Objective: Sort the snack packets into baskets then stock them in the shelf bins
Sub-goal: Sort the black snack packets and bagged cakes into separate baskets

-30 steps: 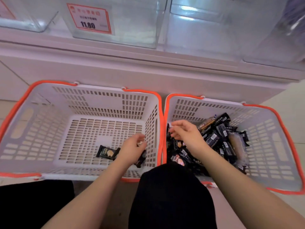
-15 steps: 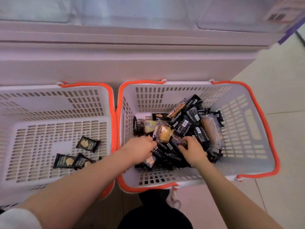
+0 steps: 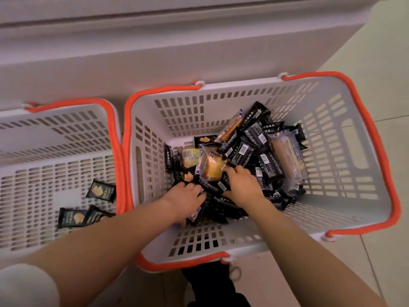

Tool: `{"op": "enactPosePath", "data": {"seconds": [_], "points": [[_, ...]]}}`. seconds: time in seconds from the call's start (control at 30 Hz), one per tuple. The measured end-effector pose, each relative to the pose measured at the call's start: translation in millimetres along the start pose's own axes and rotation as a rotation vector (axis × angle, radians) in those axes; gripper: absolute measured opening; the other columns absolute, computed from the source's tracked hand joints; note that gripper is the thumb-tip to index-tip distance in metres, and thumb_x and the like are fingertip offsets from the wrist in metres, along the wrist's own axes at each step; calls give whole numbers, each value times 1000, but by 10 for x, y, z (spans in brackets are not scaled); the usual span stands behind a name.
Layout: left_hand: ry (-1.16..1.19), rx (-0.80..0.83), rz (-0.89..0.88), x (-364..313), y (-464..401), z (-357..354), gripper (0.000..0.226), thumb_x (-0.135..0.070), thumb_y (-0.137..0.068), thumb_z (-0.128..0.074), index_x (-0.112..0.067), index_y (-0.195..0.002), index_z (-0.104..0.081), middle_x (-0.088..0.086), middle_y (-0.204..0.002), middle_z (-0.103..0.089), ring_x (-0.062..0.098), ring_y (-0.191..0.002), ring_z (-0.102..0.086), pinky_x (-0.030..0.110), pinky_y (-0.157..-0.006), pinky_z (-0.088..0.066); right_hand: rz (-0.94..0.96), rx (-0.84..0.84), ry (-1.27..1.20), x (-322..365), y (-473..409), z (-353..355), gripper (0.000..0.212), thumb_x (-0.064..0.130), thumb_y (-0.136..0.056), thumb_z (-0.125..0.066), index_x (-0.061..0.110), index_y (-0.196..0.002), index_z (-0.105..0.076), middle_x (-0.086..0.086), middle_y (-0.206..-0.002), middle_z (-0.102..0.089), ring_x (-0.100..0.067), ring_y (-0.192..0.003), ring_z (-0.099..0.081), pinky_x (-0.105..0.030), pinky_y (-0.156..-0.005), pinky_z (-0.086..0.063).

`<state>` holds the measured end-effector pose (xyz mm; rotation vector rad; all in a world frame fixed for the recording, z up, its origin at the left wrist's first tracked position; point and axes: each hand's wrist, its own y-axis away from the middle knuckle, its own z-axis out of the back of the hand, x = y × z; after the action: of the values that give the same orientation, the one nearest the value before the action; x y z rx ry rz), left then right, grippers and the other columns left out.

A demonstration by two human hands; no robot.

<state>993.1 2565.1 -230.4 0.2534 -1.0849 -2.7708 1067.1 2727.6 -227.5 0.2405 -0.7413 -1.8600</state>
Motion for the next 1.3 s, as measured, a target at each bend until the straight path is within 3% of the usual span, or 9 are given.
{"op": "enactPosePath", "data": {"seconds": [0.2,0.33,0.43,0.53,0.67,0.87,1.03,1.17,1.3], "points": [[13,-17,14,12,-28,49,62,-20,-83,-60,-13,-138,-31,14,-135,-37,29,-123,-38,39,-97,-36,21,-58,-81,-53,77,22,63,25,-87,-63,18,-142,-32,-8,-130,-44,-28,-121,-42,-40,-98,-41],[172,-150,117,124,-30,146,54,-30,-84,-58,-16,-132,-37,7,-130,-47,24,-118,-44,36,-94,-38,-100,-332,-359,-83,115,140,36,19,-90,-59,10,-122,-48,-9,-120,-51,-27,-108,-53,-39,-84,-48],[206,-239,133,215,-75,219,54,-30,-85,-58,-16,-132,-37,6,-132,-45,24,-120,-44,35,-93,-39,-154,-479,-363,-207,137,239,35,21,-91,-57,7,-122,-49,-11,-116,-56,-28,-105,-54,-40,-84,-49],[137,-248,33,190,-162,225,60,-34,-85,-61,-17,-136,-35,5,-138,-37,23,-126,-37,34,-102,-34,-264,-446,-276,-410,148,252,36,27,-91,-56,5,-120,-51,-14,-121,-53,-31,-113,-47,-42,-91,-43],[104,-203,13,98,-288,219,73,-42,-85,-59,-16,-144,-24,5,-146,-31,24,-134,-28,36,-111,-24,-397,-338,-434,-594,96,232,43,31,-91,-57,1,-120,-47,-18,-132,-45,-33,-122,-42,-45,-99,-39],[91,-130,44,68,-304,185,78,-43,-81,-64,-11,-142,-26,7,-139,-39,23,-126,-38,34,-99,-36,-345,-176,-428,-579,68,228,78,37,-81,-70,7,-140,-30,-17,-138,-36,-34,-127,-40,-44,-101,-39],[111,-130,112,50,-299,145,71,-44,-77,-68,-12,-132,-36,7,-130,-47,22,-119,-42,33,-96,-37,-34,-282,-325,-388,170,229,57,22,-82,-67,13,-132,-40,-10,-132,-41,-27,-123,-41,-36,-96,-41],[146,-119,160,55,-289,166,57,-42,-80,-65,-13,-123,-43,6,-124,-52,23,-114,-46,34,-93,-37,155,-229,-194,-250,233,213,58,19,-84,-61,15,-136,-35,-9,-127,-51,-27,-115,-43,-35,-93,-39],[339,-121,222,140,-188,267,49,-38,-80,-65,-13,-117,-43,5,-112,-54,16,-87,-50,29,-65,-44,256,-129,-34,-252,247,180,61,23,-83,-62,16,-138,-36,-7,-129,-46,-26,-117,-42,-37,-95,-41]]}}
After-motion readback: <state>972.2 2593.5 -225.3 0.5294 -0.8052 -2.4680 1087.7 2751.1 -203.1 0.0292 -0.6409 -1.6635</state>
